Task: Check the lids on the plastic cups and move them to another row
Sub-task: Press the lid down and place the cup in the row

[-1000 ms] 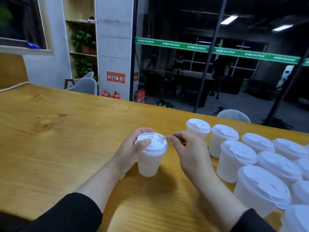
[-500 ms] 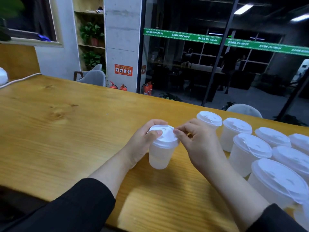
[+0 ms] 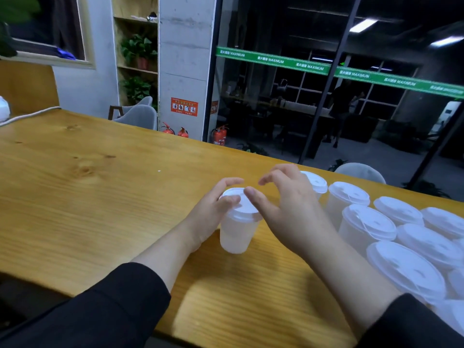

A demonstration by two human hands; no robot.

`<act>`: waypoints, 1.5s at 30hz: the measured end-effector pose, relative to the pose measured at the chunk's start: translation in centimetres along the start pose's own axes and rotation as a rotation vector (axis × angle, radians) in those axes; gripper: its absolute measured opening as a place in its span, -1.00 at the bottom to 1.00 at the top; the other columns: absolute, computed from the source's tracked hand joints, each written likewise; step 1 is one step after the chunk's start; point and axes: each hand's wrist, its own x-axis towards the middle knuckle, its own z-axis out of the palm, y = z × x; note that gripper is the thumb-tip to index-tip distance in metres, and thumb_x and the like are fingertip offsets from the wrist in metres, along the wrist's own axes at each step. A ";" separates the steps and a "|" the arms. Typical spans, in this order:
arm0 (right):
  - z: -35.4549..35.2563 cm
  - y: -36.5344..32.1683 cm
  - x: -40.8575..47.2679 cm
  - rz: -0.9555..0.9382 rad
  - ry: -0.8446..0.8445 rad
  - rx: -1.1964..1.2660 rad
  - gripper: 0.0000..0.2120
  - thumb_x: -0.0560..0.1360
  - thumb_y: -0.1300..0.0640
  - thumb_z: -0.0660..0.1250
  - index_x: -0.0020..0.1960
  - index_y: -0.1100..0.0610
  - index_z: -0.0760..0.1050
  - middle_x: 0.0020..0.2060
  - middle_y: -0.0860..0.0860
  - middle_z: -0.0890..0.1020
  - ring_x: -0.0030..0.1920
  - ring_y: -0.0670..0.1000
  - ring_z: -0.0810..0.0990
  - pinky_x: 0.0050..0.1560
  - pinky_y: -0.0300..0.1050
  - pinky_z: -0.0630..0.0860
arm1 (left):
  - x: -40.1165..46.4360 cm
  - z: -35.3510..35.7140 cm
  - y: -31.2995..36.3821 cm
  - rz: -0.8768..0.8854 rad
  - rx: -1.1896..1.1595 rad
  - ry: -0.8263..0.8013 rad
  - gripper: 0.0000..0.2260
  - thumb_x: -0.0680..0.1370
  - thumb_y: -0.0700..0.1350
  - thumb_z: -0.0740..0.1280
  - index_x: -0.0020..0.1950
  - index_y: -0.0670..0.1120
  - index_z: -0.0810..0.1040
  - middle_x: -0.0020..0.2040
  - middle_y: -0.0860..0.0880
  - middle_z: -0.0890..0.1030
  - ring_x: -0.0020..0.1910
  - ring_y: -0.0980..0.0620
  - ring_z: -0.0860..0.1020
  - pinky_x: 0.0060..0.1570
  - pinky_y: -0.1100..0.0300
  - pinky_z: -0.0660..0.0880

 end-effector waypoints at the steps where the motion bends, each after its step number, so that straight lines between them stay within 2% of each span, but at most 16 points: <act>1: 0.1 -0.3 0.4 -0.006 -0.071 0.020 -0.33 0.45 -0.48 0.15 0.37 -0.07 0.47 0.36 -0.12 0.40 0.39 -0.06 0.36 0.34 -0.02 0.41 | 0.0 0.0 -0.1 -0.013 -0.018 0.006 -0.49 0.39 0.34 0.32 0.34 0.32 0.50 0.28 0.03 0.63 0.30 0.08 0.58 0.35 -0.10 0.47; 4: 0.7 -1.4 1.5 0.006 -0.409 -0.041 -0.14 0.43 -0.46 0.31 0.59 -0.11 0.18 0.50 -0.09 0.34 0.49 -0.01 0.30 0.45 0.06 0.36 | -0.2 -0.1 -0.2 -0.070 -0.127 0.054 -0.32 0.43 0.59 0.15 0.46 0.30 0.43 0.38 0.04 0.60 0.36 0.08 0.57 0.37 -0.08 0.50; 6: 1.2 -1.4 2.0 -0.005 -0.462 -0.102 -0.19 0.44 -0.41 0.37 0.56 -0.14 0.19 0.36 -0.08 0.43 0.37 0.02 0.42 0.33 0.06 0.46 | -0.2 -0.2 0.0 -0.123 -0.210 0.090 -0.32 0.50 0.55 0.03 0.44 0.21 0.49 0.31 0.02 0.66 0.27 0.04 0.64 0.26 -0.01 0.56; 8: 1.4 -1.4 2.3 0.003 -0.442 -0.097 -0.27 0.44 -0.33 0.41 0.52 -0.18 0.24 0.25 -0.09 0.44 0.25 0.01 0.48 0.23 0.05 0.51 | 0.1 -0.1 0.1 -0.162 -0.249 0.105 -0.34 0.52 0.46 0.03 0.39 0.12 0.55 0.25 0.00 0.70 0.24 0.01 0.66 0.24 -0.03 0.56; 11: 1.1 -1.2 2.7 0.104 -0.303 0.042 -0.26 0.45 -0.31 0.42 0.54 -0.15 0.26 0.30 -0.09 0.43 0.29 -0.01 0.47 0.25 0.01 0.49 | 0.3 -0.1 0.3 -0.204 -0.274 0.032 -0.41 0.59 0.41 0.14 0.35 0.04 0.63 0.25 -0.09 0.69 0.27 -0.12 0.64 0.29 -0.11 0.52; 15: -0.1 -1.3 3.9 0.205 -0.098 0.275 -0.13 0.37 -0.46 0.39 0.56 -0.17 0.23 0.44 -0.07 0.39 0.37 0.00 0.44 0.26 0.04 0.51 | 0.3 -0.2 0.8 -0.284 -0.511 -0.077 -0.50 0.62 0.31 0.28 0.36 -0.01 0.63 0.17 -0.18 0.68 -0.03 -0.17 0.65 -0.07 0.01 0.63; 17: -0.6 -1.5 4.3 0.149 -0.194 0.251 -0.04 0.32 -0.55 0.33 0.59 -0.20 0.15 0.50 -0.09 0.32 0.41 0.02 0.41 0.28 0.11 0.54 | 0.1 -0.3 0.9 -0.324 -0.685 -0.079 -0.50 0.60 0.27 0.30 0.34 -0.06 0.63 0.01 -0.16 0.65 -0.23 -0.08 0.57 -0.30 0.16 0.60; 20: -1.4 -2.2 4.5 -0.047 -0.335 0.118 -0.16 0.43 -0.47 0.31 0.58 -0.16 0.19 0.50 -0.16 0.29 0.45 -0.07 0.35 0.40 0.06 0.43 | -0.1 -0.6 0.8 -0.343 -0.771 -0.098 -0.57 0.59 0.27 0.32 0.16 -0.04 0.72 -0.09 -0.15 0.58 -0.31 -0.01 0.49 -0.43 0.25 0.52; 24: -0.8 -3.2 4.5 -0.183 -0.235 0.100 -0.45 0.54 -0.34 0.31 0.45 -0.16 0.35 0.36 -0.23 0.42 0.32 -0.16 0.43 0.26 -0.06 0.49 | -0.2 -0.3 1.2 -0.354 -0.762 -0.062 -0.62 0.57 0.23 0.32 -0.01 -0.04 0.74 -0.19 -0.11 0.59 -0.41 0.01 0.44 -0.59 0.29 0.38; 26: 0.4 -3.7 4.5 -0.111 -0.142 0.102 -0.52 0.56 -0.31 0.28 0.41 -0.15 0.39 0.29 -0.19 0.46 0.26 -0.11 0.48 0.15 -0.07 0.51 | 0.1 -0.2 1.3 -0.327 -0.753 0.034 -0.60 0.48 0.23 0.38 0.05 -0.06 0.72 -0.18 -0.10 0.60 -0.37 -0.01 0.45 -0.55 0.27 0.36; 30: 1.5 -4.4 5.1 0.072 -0.095 0.184 -0.46 0.55 -0.36 0.25 0.44 -0.13 0.37 0.32 -0.13 0.48 0.29 -0.04 0.47 0.05 -0.07 0.42 | 0.4 -0.3 0.9 -0.230 -0.690 0.200 -0.56 0.46 0.23 0.45 0.17 -0.05 0.72 -0.01 -0.08 0.64 -0.16 -0.02 0.56 -0.22 0.15 0.42; 33: 0.4 -4.1 5.8 -0.016 -0.296 0.214 -0.23 0.45 -0.46 0.25 0.57 -0.16 0.23 0.49 -0.16 0.34 0.46 -0.09 0.35 0.27 -0.09 0.38 | 0.2 -0.8 1.3 -0.279 -0.721 0.161 -0.66 0.61 0.16 0.32 0.16 -0.07 0.68 -0.10 -0.07 0.62 -0.31 0.03 0.57 -0.40 0.23 0.45; 36: -0.7 -4.0 5.9 -0.206 -0.414 0.099 -0.26 0.45 -0.46 0.23 0.55 -0.21 0.25 0.44 -0.27 0.34 0.42 -0.20 0.35 0.40 -0.09 0.38 | -0.1 -1.2 1.7 -0.423 -0.743 -0.029 -0.73 0.60 0.08 0.27 -0.02 -0.06 0.67 -0.23 -0.11 0.53 -0.47 0.02 0.47 -0.62 0.33 0.29; 38: -0.4 -3.7 5.8 -0.260 -0.336 0.035 -0.45 0.53 -0.35 0.28 0.47 -0.22 0.36 0.32 -0.31 0.40 0.31 -0.23 0.42 0.31 -0.12 0.44 | -0.2 -1.0 1.6 -0.434 -0.715 -0.060 -0.67 0.62 0.13 0.26 -0.04 -0.06 0.69 -0.24 -0.13 0.53 -0.46 0.02 0.45 -0.61 0.33 0.27; 40: 0.5 -3.7 5.4 -0.185 -0.216 0.065 -0.58 0.57 -0.24 0.28 0.40 -0.20 0.43 0.25 -0.29 0.43 0.24 -0.20 0.45 0.20 -0.10 0.47 | 0.0 -0.6 1.6 -0.395 -0.690 0.041 -0.63 0.62 0.19 0.30 0.09 -0.09 0.67 -0.22 -0.11 0.56 -0.43 0.01 0.47 -0.59 0.30 0.31; 45: 2.6 -4.5 5.4 0.105 -0.075 0.166 -0.54 0.58 -0.26 0.25 0.43 -0.13 0.40 0.33 -0.12 0.48 0.32 -0.05 0.45 0.03 -0.09 0.34 | 0.3 -0.6 0.9 -0.233 -0.607 0.279 -0.48 0.56 0.23 0.40 0.34 -0.12 0.61 -0.04 -0.06 0.63 -0.22 0.01 0.57 -0.27 0.17 0.42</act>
